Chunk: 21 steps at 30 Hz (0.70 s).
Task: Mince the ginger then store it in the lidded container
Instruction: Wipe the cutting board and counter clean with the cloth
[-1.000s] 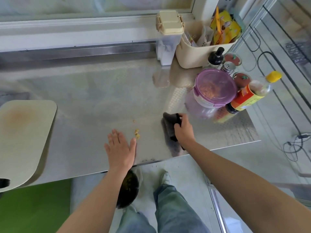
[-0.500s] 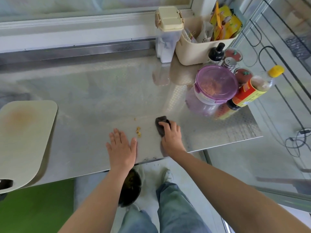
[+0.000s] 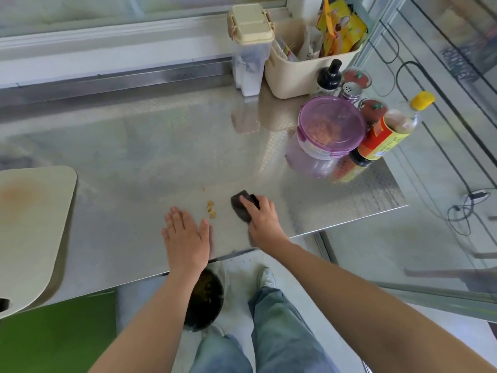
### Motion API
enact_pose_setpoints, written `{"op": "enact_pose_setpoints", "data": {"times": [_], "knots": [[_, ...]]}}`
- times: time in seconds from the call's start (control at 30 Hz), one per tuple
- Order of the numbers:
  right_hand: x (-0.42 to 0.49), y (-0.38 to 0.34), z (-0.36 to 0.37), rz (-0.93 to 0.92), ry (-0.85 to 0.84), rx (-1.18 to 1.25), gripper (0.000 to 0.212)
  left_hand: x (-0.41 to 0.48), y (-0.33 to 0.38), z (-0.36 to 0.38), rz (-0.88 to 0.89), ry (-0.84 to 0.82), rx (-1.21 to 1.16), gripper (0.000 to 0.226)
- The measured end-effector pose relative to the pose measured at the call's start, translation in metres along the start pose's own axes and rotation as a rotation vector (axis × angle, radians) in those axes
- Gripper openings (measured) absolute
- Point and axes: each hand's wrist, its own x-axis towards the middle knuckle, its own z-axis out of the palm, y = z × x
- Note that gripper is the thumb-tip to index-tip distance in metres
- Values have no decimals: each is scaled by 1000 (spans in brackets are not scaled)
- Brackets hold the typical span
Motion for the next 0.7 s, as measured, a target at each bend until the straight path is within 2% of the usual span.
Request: {"op": "enact_pose_setpoints", "data": {"times": [0.07, 0.17, 0.23, 0.27, 0.33, 0.4, 0.47, 0.57, 0.63, 0.7], "knots": [[7, 16, -21, 64, 122, 62, 59, -3, 5, 3, 41, 85, 33, 67], [4, 58, -58, 388, 321, -26, 63, -10, 23, 9, 247, 204, 103, 59], [-7, 76, -69, 554, 286, -131, 68, -14, 39, 14, 435, 170, 162, 63], [-14, 78, -67, 556, 213, -148, 70, -16, 48, 17, 518, 115, 206, 69], [-26, 73, -58, 411, 84, -61, 69, -17, 67, 26, 620, 9, 299, 82], [-29, 70, -59, 240, 30, 73, 65, -15, 85, 34, 633, -26, 334, 92], [-20, 80, -74, 230, 138, 155, 63, -13, 99, 38, 609, -49, 329, 101], [-4, 115, -105, 477, 411, 115, 67, -12, 111, 38, 582, -56, 327, 108], [1, 137, -118, 641, 416, 28, 70, -13, 116, 36, 573, -31, 294, 106], [3, 148, -117, 731, 337, -54, 70, -12, 118, 35, 566, -15, 273, 102]]}}
